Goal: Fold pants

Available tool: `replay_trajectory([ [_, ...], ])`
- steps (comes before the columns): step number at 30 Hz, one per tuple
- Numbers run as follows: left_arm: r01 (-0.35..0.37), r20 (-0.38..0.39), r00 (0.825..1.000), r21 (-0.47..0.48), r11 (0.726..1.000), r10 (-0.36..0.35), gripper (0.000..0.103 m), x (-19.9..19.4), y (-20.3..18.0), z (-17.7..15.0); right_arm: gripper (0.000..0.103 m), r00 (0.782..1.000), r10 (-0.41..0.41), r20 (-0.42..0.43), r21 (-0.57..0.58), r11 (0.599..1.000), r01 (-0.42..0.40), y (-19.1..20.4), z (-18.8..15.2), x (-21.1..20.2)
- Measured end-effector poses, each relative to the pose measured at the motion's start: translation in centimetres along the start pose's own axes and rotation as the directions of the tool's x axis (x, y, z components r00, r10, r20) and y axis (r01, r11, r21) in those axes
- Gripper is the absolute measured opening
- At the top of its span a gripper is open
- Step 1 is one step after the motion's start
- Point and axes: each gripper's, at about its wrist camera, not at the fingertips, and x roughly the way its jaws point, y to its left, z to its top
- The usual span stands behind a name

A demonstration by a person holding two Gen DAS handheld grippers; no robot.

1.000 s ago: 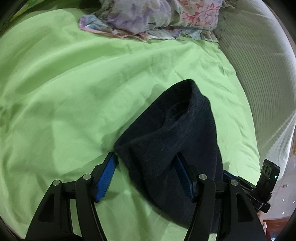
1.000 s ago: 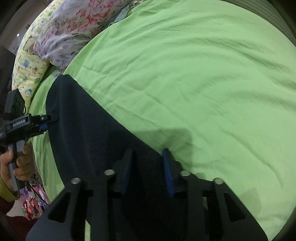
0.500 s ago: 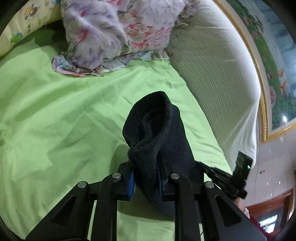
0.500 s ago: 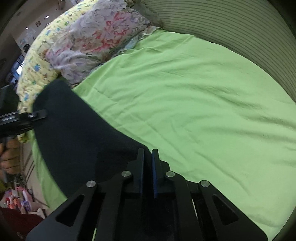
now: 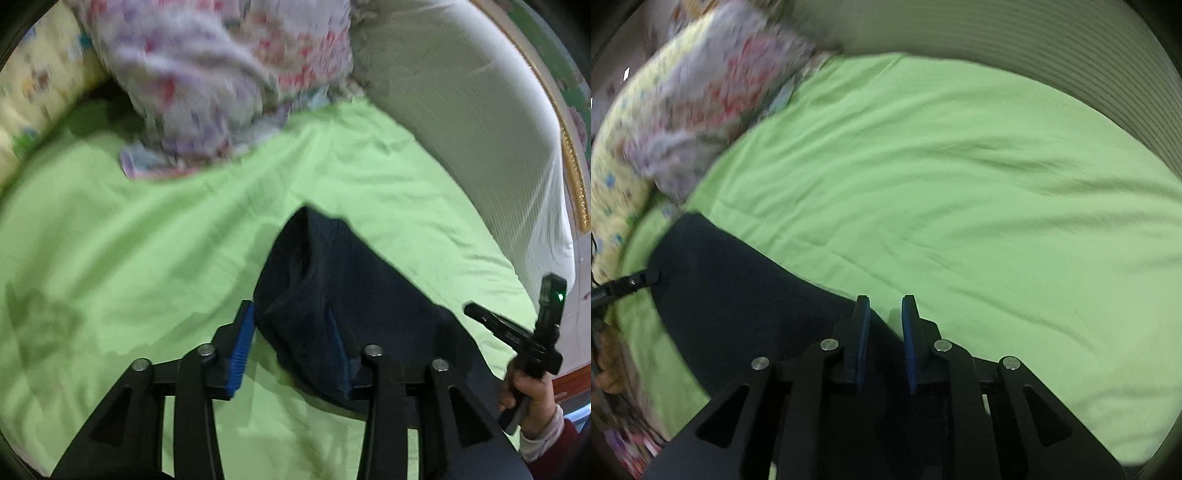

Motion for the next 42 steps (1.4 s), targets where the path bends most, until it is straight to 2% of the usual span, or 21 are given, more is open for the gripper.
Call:
replay_trajectory([
  [4, 0.03, 0.044, 0.999, 0.056, 0.998, -0.033, 0.05, -2.3, -2.0, 1.1, 0.029, 0.997, 0.018, 0.077, 0.108, 0.994, -0.026, -2.6, -2.7, -4.5],
  [8, 0.081, 0.018, 0.996, 0.16, 0.984, -0.085, 0.054, -1.9, -6.5, 1.4, 0.035, 0.99, 0.004, 0.139, 0.219, 0.975, -0.035, -4.8, -6.2, -8.2],
  [12, 0.156, -0.071, 0.987, 0.253, 0.955, -0.143, 0.056, 0.4, -12.0, 0.4, 0.04, 0.982, -0.052, 0.181, 0.331, 0.943, -0.011, -7.2, -11.1, -11.7],
  [15, 0.218, -0.152, 0.973, 0.33, 0.918, -0.176, 0.057, 2.4, -16.8, -1.1, 0.042, 0.978, -0.09, 0.19, 0.418, 0.909, 0.002, -9.3, -14.7, -13.8],
  [18, 0.287, -0.255, 0.947, 0.405, 0.868, -0.193, 0.058, 4.4, -21.6, -3.2, 0.043, 0.973, -0.13, 0.193, 0.5, 0.866, 0.016, -11.2, -18.2, -15.5],
  [23, 0.392, -0.394, 0.899, 0.528, 0.754, -0.191, 0.059, 7.0, -29.7, -7.3, 0.044, 0.964, -0.178, 0.196, 0.611, 0.791, 0.022, -14.3, -23.0, -17.8],
  [24, 0.422, -0.428, 0.884, 0.554, 0.718, -0.189, 0.06, 7.5, -31.8, -8.4, 0.046, 0.962, -0.186, 0.199, 0.64, 0.768, 0.017, -15.0, -24.1, -18.3],
  [26, 0.452, -0.464, 0.868, 0.585, 0.674, -0.179, 0.061, 8.2, -34.4, -9.8, 0.047, 0.958, -0.204, 0.202, 0.679, 0.734, 0.013, -16.0, -25.7, -18.9],
  [28, 0.495, -0.514, 0.841, 0.61, 0.619, -0.167, 0.062, 8.9, -37.2, -11.7, 0.049, 0.954, -0.216, 0.207, 0.713, 0.701, 0.004, -17.1, -27.0, -19.3],
  [31, 0.544, -0.565, 0.813, 0.652, 0.529, -0.14, 0.064, 9.8, -41.1, -14.4, 0.049, 0.951, -0.226, 0.213, 0.75, 0.661, -0.01, -18.3, -28.6, -19.5],
  [33, 0.564, -0.588, 0.801, 0.674, 0.477, -0.116, 0.065, 10.5, -43.5, -16.1, 0.05, 0.948, -0.235, 0.215, 0.767, 0.642, -0.015, -19.0, -29.2, -19.5],
  [36, 0.59, -0.622, 0.779, 0.687, 0.425, -0.076, 0.065, 12.0, -46.4, -18.1, 0.051, 0.947, -0.236, 0.22, 0.793, 0.609, -0.032, -20.2, -30.1, -19.2],
  [39, 0.608, -0.645, 0.763, 0.691, 0.39, -0.047, 0.066, 13.6, -48.1, -19.3, 0.051, 0.945, -0.232, 0.229, 0.808, 0.586, -0.052, -21.3, -30.6, -18.8],
  [42, 0.624, -0.663, 0.748, 0.701, 0.345, -0.007, 0.066, 15.1, -49.4, -20.7, 0.051, 0.944, -0.229, 0.239, 0.81, 0.583, -0.064, -22.0, -30.4, -18.3],
])
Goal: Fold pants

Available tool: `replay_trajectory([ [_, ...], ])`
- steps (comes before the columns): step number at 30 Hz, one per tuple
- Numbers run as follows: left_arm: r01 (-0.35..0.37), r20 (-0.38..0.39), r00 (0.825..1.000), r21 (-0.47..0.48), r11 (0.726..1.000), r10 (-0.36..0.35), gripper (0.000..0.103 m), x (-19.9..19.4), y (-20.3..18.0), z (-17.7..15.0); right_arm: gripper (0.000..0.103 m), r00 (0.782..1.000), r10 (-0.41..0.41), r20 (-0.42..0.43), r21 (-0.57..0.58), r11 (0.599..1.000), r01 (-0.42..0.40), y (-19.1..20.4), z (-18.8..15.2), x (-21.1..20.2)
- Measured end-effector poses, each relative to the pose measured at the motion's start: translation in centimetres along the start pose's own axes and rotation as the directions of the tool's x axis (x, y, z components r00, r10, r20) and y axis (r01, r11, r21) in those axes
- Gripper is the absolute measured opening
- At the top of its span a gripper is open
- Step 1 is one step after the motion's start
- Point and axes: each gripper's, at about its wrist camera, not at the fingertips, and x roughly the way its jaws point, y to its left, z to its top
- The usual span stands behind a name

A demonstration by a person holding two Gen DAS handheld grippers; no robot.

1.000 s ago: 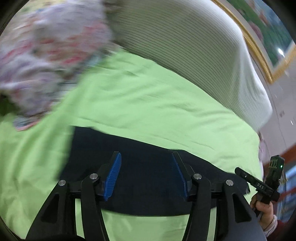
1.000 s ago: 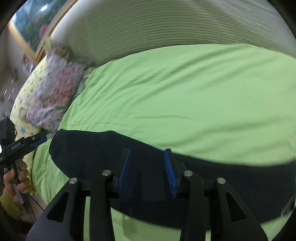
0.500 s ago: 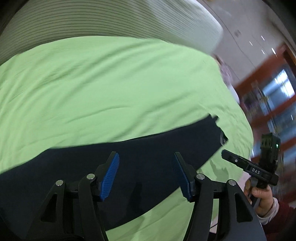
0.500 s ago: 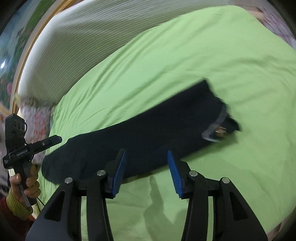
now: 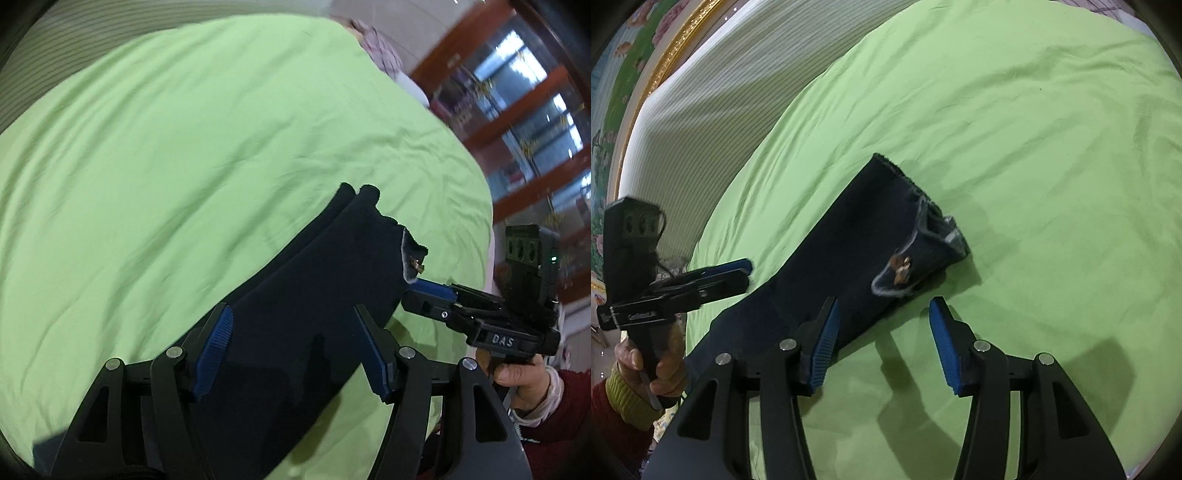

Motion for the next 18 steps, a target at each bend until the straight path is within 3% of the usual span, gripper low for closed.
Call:
replay_trajectory([
  [13, 0.044, -0.121, 0.992, 0.124, 0.991, -0.029, 0.066, 7.4, -2.2, 6.5, 0.051, 0.998, 0.069, 0.006, -0.001, 0.998, -0.069, -2.3, 0.0, 0.6],
  [16, 0.106, -0.143, 0.986, 0.102, 0.989, -0.091, 0.056, 8.8, -2.4, 7.2, 0.051, 0.997, 0.08, 0.018, -0.02, 0.997, -0.08, -2.6, -0.2, 0.6],
  [18, 0.163, -0.152, 0.977, 0.076, 0.984, -0.15, 0.042, 9.3, -2.2, 7.4, 0.048, 0.997, 0.079, 0.019, -0.046, 0.996, -0.079, -2.5, -0.6, 0.5],
])
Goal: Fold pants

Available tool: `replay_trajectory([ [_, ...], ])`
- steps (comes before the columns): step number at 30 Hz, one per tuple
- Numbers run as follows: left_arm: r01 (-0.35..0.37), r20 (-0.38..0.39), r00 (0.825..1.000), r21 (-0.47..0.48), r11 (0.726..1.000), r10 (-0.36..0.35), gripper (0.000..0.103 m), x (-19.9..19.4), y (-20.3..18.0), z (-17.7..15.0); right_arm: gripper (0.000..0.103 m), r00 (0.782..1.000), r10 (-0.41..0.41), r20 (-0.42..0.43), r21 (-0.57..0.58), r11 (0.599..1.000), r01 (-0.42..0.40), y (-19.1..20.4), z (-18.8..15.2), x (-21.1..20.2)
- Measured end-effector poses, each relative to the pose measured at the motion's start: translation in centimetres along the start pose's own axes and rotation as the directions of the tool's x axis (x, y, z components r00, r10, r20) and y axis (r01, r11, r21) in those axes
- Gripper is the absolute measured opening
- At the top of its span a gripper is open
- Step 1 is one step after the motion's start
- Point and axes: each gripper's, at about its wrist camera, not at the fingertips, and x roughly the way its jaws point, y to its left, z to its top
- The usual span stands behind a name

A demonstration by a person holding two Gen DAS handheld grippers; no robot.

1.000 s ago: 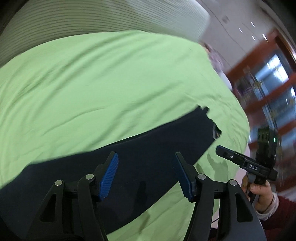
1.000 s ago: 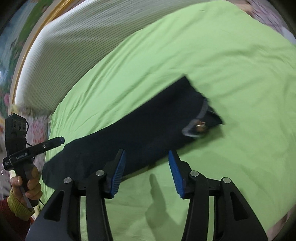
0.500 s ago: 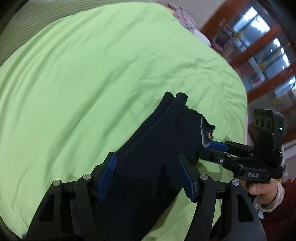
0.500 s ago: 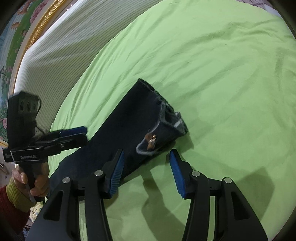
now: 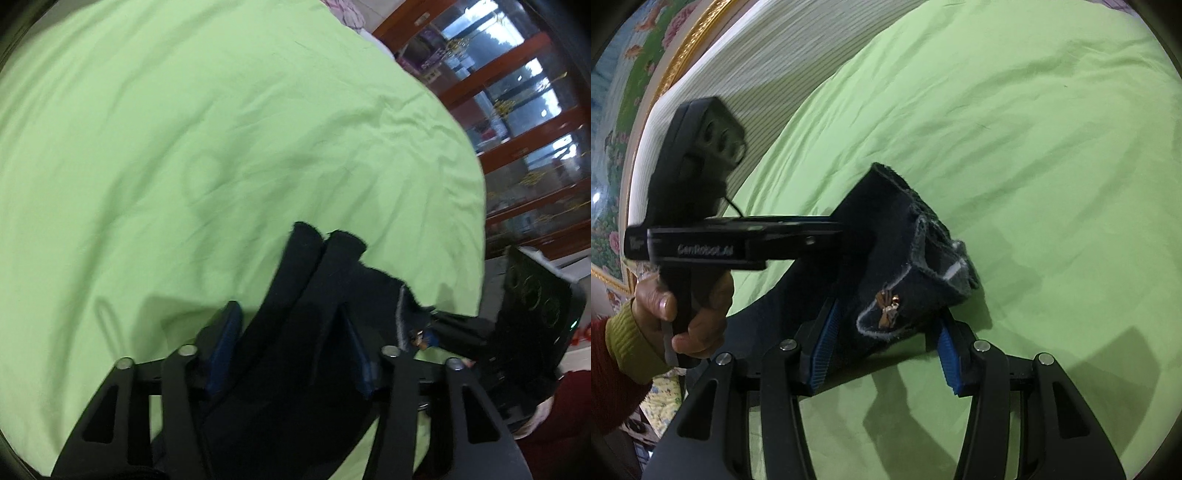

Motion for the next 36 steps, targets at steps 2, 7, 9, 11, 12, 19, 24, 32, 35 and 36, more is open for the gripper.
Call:
replay_trajectory([
  [2, 0.025, -0.001, 1.0, -0.009, 1.0, -0.025, 0.027, 0.3, 0.3, 0.1, 0.03, 1.0, -0.004, -0.003, -0.015, 1.0, 0.004, 0.2, 0.1, 0.2],
  [7, 0.082, 0.063, 0.995, -0.043, 0.996, -0.079, 0.012, -1.7, 0.7, -0.4, 0.012, 1.0, 0.007, 0.014, -0.073, 0.997, -0.006, 1.3, 0.0, -0.9],
  [9, 0.099, 0.097, 0.991, -0.042, 0.994, -0.094, 0.012, -3.4, 0.6, -0.9, 0.012, 0.999, 0.044, 0.032, -0.117, 0.992, -0.04, 2.6, 0.0, -2.0],
  [11, 0.103, 0.133, 0.986, -0.034, 0.994, -0.098, 0.012, -5.0, 0.3, -1.5, 0.012, 0.995, 0.087, 0.041, -0.156, 0.985, -0.079, 3.8, 0.1, -3.1],
  [12, 0.107, 0.151, 0.983, -0.033, 0.994, -0.101, 0.012, -5.7, 0.0, -1.7, 0.012, 0.994, 0.106, 0.041, -0.177, 0.979, -0.097, 4.5, 0.1, -3.6],
  [19, 0.134, 0.281, 0.953, -0.071, 0.988, -0.109, 0.012, -11.9, 0.0, -6.0, 0.012, 0.971, 0.237, 0.0, -0.285, 0.931, -0.227, 9.4, -0.6, -5.2],
  [24, 0.114, 0.35, 0.934, -0.116, 0.987, -0.067, 0.012, -15.1, 0.8, -10.0, 0.012, 0.958, 0.281, -0.057, -0.35, 0.893, -0.283, 13.0, -2.0, -4.2],
  [32, 0.114, 0.418, 0.908, -0.256, 0.96, 0.003, 0.012, -17.8, 5.5, -18.0, 0.012, 0.946, 0.275, -0.171, -0.445, 0.835, -0.323, 18.0, -4.2, -0.2],
  [35, 0.11, 0.424, 0.905, -0.315, 0.943, 0.036, 0.012, -17.5, 7.3, -20.7, 0.012, 0.944, 0.254, -0.211, -0.478, 0.816, -0.326, 19.1, -5.7, 1.8],
  [36, 0.109, 0.426, 0.904, -0.328, 0.938, 0.045, 0.012, -17.4, 7.7, -21.4, 0.012, 0.944, 0.243, -0.224, -0.493, 0.807, -0.324, 19.6, -6.3, 2.6],
])
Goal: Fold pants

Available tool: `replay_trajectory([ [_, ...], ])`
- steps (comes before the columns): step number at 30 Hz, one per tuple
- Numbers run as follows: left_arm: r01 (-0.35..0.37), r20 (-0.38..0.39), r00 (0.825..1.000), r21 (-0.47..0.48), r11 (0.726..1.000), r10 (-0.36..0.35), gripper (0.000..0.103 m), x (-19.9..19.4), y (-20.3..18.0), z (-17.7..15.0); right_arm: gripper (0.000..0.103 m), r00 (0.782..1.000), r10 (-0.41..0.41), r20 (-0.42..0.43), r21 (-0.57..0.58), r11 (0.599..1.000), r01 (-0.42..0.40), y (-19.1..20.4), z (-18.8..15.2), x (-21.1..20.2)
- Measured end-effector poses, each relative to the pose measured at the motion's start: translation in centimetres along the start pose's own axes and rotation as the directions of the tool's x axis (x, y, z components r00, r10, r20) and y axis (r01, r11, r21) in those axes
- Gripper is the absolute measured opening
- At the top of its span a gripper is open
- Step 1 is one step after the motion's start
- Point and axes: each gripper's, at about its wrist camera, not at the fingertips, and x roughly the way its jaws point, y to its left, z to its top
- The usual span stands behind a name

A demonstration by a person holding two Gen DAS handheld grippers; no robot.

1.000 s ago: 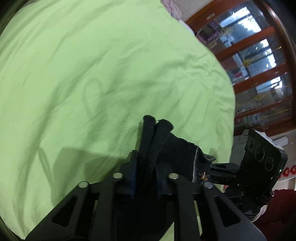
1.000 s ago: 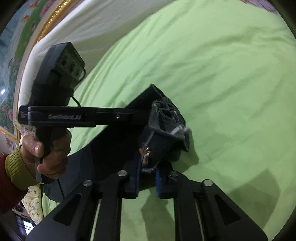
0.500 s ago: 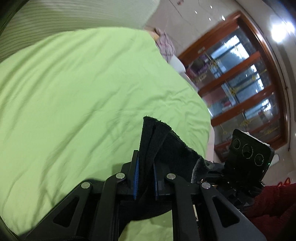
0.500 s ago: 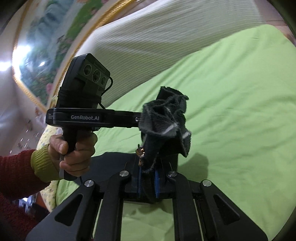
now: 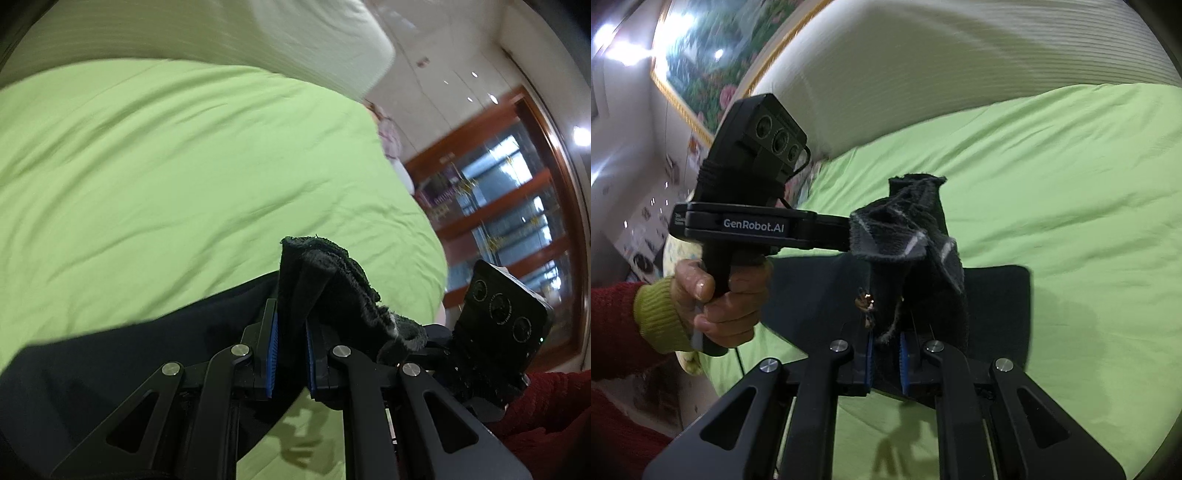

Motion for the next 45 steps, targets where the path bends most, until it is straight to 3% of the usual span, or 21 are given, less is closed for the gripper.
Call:
replay_trajectory([
  [12, -0.061, 0.024, 0.998, -0.18, 0.982, 0.066, 0.01, -0.7, 6.3, -5.1, 0.015, 0.988, 0.01, -0.156, -0.044, 0.999, -0.017, 1.7, -0.2, 6.5],
  [16, -0.087, 0.018, 0.995, -0.236, 0.968, 0.094, 0.01, -0.7, 7.6, -6.6, 0.021, 0.981, 0.024, -0.195, -0.031, 0.999, -0.03, 1.6, -0.1, 7.7],
  [23, -0.098, 0.07, 0.989, -0.352, 0.931, 0.13, 0.016, -3.4, 9.4, -9.2, 0.036, 0.967, 0.054, -0.251, -0.043, 0.997, -0.067, 3.0, 0.2, 9.2],
  [30, -0.107, 0.153, 0.967, -0.481, 0.87, 0.203, 0.042, -7.0, 10.1, -11.4, 0.043, 0.949, 0.126, -0.289, -0.068, 0.986, -0.152, 5.2, 1.2, 10.5],
  [40, -0.126, 0.235, 0.908, -0.636, 0.761, 0.347, 0.052, -12.6, 10.6, -16.7, 0.043, 0.937, 0.173, -0.303, -0.143, 0.964, -0.224, 8.3, 5.0, 12.4],
  [45, -0.114, 0.254, 0.874, -0.721, 0.683, 0.415, 0.055, -15.7, 11.8, -20.3, 0.046, 0.921, 0.181, -0.344, -0.201, 0.944, -0.261, 10.5, 7.0, 14.8],
])
